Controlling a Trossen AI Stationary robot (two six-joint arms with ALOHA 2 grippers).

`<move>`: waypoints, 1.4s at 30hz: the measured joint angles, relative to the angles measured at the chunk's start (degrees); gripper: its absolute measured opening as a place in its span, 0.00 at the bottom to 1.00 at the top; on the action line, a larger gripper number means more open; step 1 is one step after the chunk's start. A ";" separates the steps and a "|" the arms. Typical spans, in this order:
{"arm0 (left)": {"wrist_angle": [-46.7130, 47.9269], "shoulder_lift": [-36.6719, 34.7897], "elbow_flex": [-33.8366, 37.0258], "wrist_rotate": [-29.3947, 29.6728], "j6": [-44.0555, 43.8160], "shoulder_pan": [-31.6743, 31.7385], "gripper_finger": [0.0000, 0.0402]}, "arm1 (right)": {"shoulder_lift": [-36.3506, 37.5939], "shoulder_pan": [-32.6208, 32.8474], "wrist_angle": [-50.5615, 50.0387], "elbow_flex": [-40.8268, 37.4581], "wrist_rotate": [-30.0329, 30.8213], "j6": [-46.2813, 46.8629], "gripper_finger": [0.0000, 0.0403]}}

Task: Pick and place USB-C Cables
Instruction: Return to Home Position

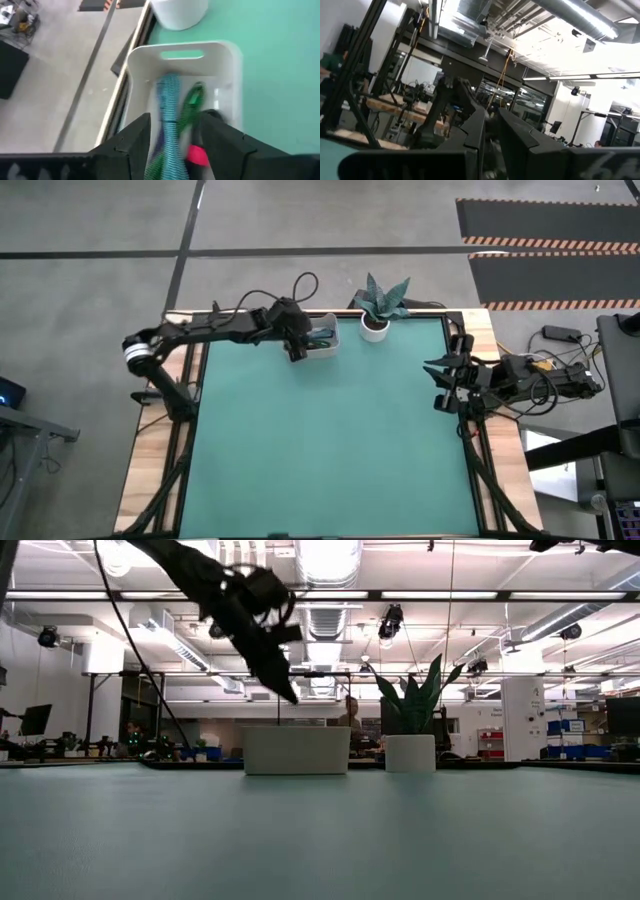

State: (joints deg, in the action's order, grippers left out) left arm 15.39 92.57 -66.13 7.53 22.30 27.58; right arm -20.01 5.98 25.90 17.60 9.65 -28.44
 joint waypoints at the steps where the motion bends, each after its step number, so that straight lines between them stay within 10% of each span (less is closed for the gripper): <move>1: 1.15 -1.17 0.00 0.00 -1.16 -0.93 0.39 | 0.00 0.00 -0.32 -0.02 -0.02 -0.35 0.11; 21: -11.42 -35.34 29.85 0.50 -15.67 -25.62 0.20 | 3.06 0.00 0.36 -2.50 -5.62 -1.00 0.11; 42: -12.82 -74.73 50.28 2.19 -12.92 -27.33 0.00 | 19.15 -0.02 -2.24 -13.21 -0.63 0.05 0.11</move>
State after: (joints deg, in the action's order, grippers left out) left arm 2.57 17.85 -15.85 9.72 9.38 0.25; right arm -0.86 5.96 23.66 4.39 9.02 -28.38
